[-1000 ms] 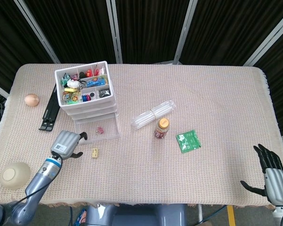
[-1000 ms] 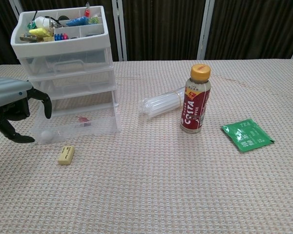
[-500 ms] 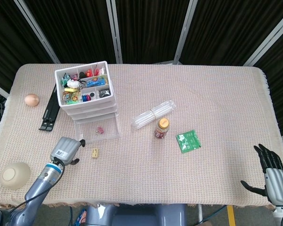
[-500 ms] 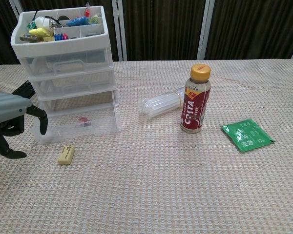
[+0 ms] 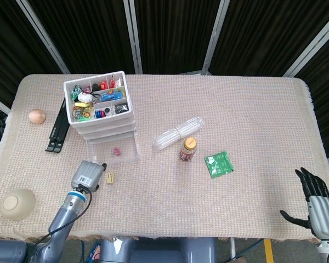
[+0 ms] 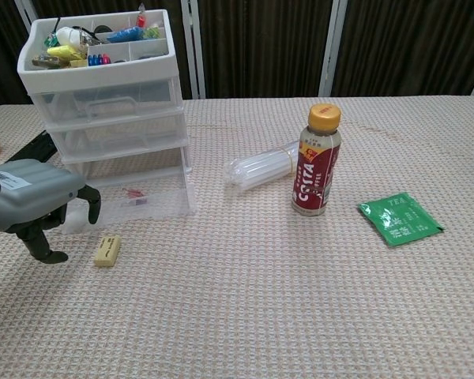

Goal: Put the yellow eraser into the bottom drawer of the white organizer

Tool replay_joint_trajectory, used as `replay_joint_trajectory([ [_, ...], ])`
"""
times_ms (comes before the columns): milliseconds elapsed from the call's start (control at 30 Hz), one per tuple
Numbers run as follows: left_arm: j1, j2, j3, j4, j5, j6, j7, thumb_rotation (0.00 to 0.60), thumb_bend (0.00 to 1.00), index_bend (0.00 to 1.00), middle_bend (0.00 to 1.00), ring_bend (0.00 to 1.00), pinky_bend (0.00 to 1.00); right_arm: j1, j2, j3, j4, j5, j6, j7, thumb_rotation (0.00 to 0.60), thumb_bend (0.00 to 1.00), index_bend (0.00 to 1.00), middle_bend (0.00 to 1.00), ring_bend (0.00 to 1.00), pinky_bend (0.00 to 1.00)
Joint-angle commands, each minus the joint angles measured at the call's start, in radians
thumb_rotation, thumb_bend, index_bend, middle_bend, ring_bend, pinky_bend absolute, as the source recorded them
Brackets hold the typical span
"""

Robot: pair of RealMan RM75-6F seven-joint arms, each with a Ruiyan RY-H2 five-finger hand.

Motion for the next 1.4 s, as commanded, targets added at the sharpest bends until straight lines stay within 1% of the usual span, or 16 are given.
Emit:
replay_joint_trajectory([
  [33, 0.0, -0.036, 0.005, 0.035, 0.024, 0.021, 0.016, 0.6, 0.25, 0.35, 1.0, 0.99, 0.82, 0.0, 0.001, 0.0, 0.0, -0.001, 0.0, 0.001, 0.6, 0.04, 0.01, 0.0, 0.0, 0.0],
  [133, 0.004, -0.053, 0.012, 0.052, 0.043, 0.028, 0.017, 0.6, 0.25, 0.34, 1.0, 0.99, 0.82, 0.0, 0.001, -0.001, 0.0, -0.001, 0.0, 0.002, 0.6, 0.04, 0.01, 0.0, 0.0, 0.0],
  [333, 0.009, -0.075, 0.011, 0.066, 0.034, 0.017, 0.011, 0.6, 0.26, 0.34, 1.0, 0.99, 0.82, 0.0, 0.001, -0.001, -0.001, -0.004, 0.001, 0.003, 0.6, 0.04, 0.01, 0.0, 0.0, 0.0],
  [767, 0.0, -0.113, -0.014, 0.092, -0.021, -0.015, 0.027, 0.6, 0.25, 0.31, 1.0, 0.99, 0.82, 0.0, 0.003, -0.001, -0.002, -0.002, 0.0, 0.004, 0.6, 0.04, 0.01, 0.0, 0.0, 0.0],
  [967, -0.006, -0.137, -0.025, 0.112, -0.025, -0.023, 0.025, 0.6, 0.26, 0.33, 1.0, 0.99, 0.82, 0.0, 0.003, -0.002, -0.002, -0.002, -0.001, 0.005, 0.6, 0.04, 0.01, 0.0, 0.0, 0.0],
  [1033, -0.007, -0.147, -0.028, 0.121, -0.023, -0.025, 0.023, 0.6, 0.29, 0.35, 1.0, 0.99, 0.82, 0.0, 0.004, -0.002, -0.002, -0.003, 0.0, 0.005, 0.6, 0.04, 0.01, 0.0, 0.0, 0.0],
  [1200, -0.007, -0.162, -0.032, 0.133, -0.011, -0.026, 0.011, 0.6, 0.45, 0.44, 1.0, 0.99, 0.82, -0.001, 0.004, -0.002, -0.002, -0.003, 0.0, 0.007, 0.6, 0.04, 0.01, 0.0, 0.0, 0.0],
  [1267, -0.005, -0.163, -0.031, 0.133, -0.006, -0.025, 0.008, 0.6, 0.49, 0.48, 1.0, 0.99, 0.82, -0.001, 0.004, -0.002, -0.002, -0.003, 0.0, 0.007, 0.6, 0.04, 0.01, 0.0, 0.0, 0.0],
  [1400, 0.001, -0.161, -0.027, 0.128, 0.006, -0.023, -0.003, 0.6, 0.5, 0.51, 1.0, 0.99, 0.82, -0.001, 0.005, -0.002, -0.002, -0.004, 0.002, 0.008, 0.6, 0.04, 0.01, 0.0, 0.0, 0.0],
])
